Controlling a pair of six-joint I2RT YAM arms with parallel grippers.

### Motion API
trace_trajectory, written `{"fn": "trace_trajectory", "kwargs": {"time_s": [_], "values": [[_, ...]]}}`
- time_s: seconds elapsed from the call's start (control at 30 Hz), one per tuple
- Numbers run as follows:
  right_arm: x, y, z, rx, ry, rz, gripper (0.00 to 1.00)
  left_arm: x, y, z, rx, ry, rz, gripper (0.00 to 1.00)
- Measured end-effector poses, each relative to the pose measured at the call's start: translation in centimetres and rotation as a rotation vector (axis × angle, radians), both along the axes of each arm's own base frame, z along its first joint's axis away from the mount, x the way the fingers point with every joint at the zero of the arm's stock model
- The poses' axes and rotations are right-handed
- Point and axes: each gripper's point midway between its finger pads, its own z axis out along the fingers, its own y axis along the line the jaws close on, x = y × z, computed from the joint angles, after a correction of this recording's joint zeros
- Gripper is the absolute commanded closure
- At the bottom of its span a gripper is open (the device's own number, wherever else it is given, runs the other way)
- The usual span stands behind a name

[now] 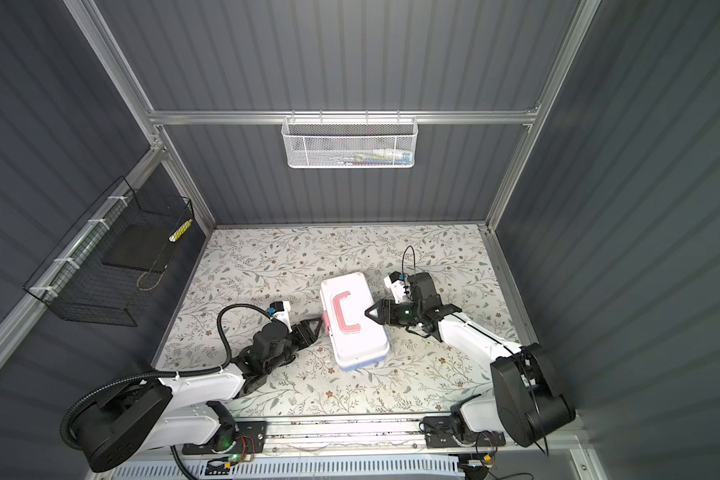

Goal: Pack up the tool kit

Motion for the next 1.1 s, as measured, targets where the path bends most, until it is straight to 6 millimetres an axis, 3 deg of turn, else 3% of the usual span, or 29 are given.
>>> {"fn": "trace_trajectory", "kwargs": {"time_s": [0.17,0.43,1.1], "values": [[0.0,0.0,0.0,0.000,0.000,0.000,0.38,-0.5,-0.3,0.3,-0.050,0.017,-0.015,0.41],[0.0,0.0,0.0,0.000,0.000,0.000,0.38,-0.9,-0.4,3.6,-0.126,-0.036,-0.031,0.51],[0.0,0.0,0.0,0.000,0.002,0.001,0.38,-1.6,-0.7,2.9,-0.102,-0.016,-0.073,0.71]]}}
